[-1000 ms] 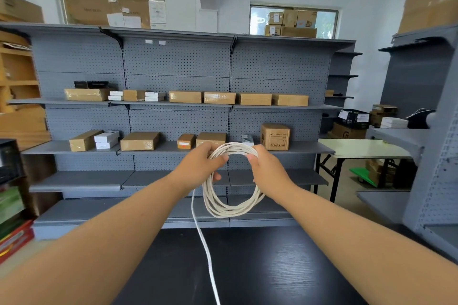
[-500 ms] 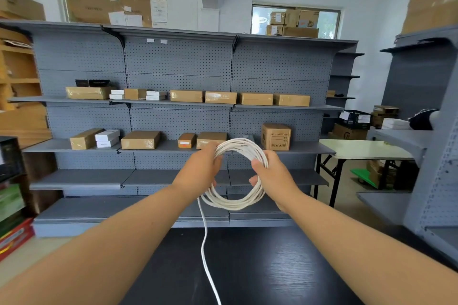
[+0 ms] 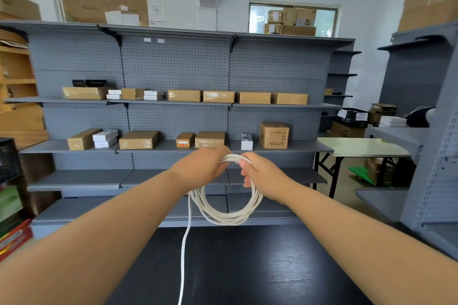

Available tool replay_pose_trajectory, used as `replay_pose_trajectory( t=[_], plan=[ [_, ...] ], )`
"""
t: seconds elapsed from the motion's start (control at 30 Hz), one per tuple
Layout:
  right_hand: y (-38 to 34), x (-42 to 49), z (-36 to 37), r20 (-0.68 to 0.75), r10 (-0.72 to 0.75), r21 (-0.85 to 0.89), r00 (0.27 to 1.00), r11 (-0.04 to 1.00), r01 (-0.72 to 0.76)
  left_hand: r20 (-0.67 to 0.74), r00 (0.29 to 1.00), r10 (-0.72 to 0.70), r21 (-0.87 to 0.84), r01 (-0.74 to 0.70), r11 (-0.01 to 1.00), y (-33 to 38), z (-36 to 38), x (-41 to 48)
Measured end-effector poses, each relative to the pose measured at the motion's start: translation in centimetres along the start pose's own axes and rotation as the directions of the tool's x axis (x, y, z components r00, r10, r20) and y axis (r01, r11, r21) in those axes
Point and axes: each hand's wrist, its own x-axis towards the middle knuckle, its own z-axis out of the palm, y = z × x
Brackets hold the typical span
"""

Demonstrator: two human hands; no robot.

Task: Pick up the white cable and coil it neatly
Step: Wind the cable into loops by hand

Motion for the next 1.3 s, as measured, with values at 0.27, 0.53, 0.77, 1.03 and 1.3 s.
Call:
replay_pose_trajectory(
  t=[0.27,0.53,0.77,1.03,1.3],
  plan=[
    [-0.3,0.2,-0.3,-0.314,-0.02,0.02,0.949,0.999,0.027,-0.033,0.958,-0.284,-0.57,0.215,0.793,-0.5,1.7,-0.7],
    [1.0,0.2,0.5,-0.426,0.209,0.449,0.88,0.894,0.005,-0.122,0.906,-0.405,-0.638,0.241,0.731,0.0,2.9,-0.6],
    [2.3,-0.5,-0.2,-0.216,0.175,0.418,0.961,0.906,-0.071,-0.269,0.898,-0.348,-0.279,0.274,0.921,-0.6,1.9,0.4],
    [0.9,-0.7,-1.0,-0.175,0.059,0.025,0.983,0.998,-0.056,-0.202,0.954,-0.221,0.036,0.233,0.972,-0.3,0.3,1.2],
    [0.1,-0.7,0.2,-0.201,0.025,-0.11,0.979,0.993,-0.048,-0.135,0.982,-0.136,-0.022,0.134,0.991,0.4,0.2,0.3]
  ],
)
